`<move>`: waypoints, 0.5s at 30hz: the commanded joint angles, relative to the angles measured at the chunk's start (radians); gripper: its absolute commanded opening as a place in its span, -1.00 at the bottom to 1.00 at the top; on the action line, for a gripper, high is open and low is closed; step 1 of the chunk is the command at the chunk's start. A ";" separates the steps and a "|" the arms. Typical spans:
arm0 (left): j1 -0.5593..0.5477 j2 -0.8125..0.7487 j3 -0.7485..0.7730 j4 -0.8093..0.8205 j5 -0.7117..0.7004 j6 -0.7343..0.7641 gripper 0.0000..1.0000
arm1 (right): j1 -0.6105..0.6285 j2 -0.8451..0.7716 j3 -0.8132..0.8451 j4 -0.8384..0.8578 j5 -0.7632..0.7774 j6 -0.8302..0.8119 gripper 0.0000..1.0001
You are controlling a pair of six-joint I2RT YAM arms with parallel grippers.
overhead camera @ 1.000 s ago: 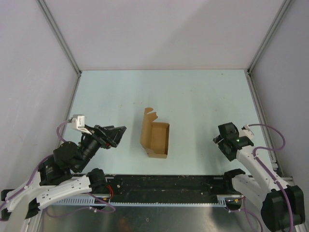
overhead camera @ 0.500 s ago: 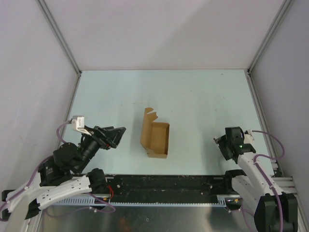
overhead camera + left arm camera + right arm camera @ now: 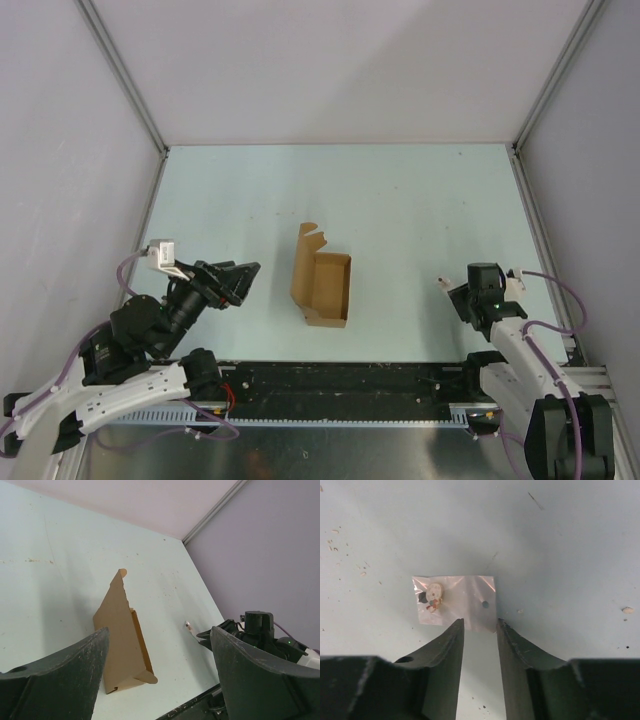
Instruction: Fold the paper box
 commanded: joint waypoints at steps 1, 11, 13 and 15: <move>-0.004 0.015 0.004 0.015 -0.019 0.022 0.74 | -0.003 0.025 -0.059 -0.066 -0.019 0.008 -0.31; -0.003 0.017 0.004 0.015 -0.025 0.028 0.75 | -0.005 0.000 -0.062 -0.072 -0.013 0.011 -1.00; -0.003 0.017 0.002 0.015 -0.025 0.028 0.75 | -0.005 -0.009 -0.054 -0.081 -0.016 0.002 -1.00; -0.004 0.015 0.000 0.017 -0.026 0.026 0.75 | -0.005 -0.038 -0.042 -0.096 -0.022 -0.016 -1.00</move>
